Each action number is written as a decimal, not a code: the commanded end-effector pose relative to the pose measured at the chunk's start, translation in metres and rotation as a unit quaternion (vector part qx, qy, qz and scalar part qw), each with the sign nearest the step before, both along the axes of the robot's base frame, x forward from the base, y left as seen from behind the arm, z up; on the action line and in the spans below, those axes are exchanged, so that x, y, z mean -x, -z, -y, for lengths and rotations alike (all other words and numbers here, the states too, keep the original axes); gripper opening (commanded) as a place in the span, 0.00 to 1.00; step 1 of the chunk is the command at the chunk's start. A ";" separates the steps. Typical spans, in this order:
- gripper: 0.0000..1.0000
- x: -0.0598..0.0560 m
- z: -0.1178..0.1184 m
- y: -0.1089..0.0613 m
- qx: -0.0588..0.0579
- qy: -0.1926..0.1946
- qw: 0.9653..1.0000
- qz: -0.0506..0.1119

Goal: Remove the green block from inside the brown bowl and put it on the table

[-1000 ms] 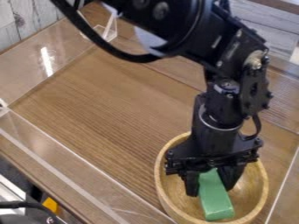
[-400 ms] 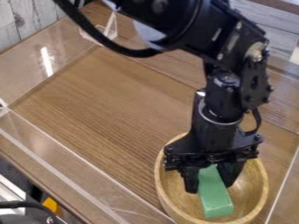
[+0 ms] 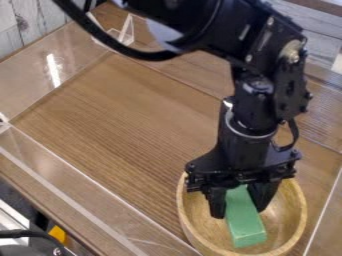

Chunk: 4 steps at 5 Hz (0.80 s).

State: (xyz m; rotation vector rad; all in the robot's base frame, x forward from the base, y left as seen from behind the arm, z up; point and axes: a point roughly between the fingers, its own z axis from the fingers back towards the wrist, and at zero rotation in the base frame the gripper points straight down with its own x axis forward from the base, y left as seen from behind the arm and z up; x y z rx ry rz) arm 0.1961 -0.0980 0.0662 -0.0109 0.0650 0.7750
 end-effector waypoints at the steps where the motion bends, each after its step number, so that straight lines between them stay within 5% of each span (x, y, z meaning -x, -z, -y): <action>1: 0.00 -0.009 0.000 -0.014 0.012 -0.008 1.000 0.026; 4: 0.00 -0.012 -0.002 -0.015 0.015 -0.014 0.999 0.025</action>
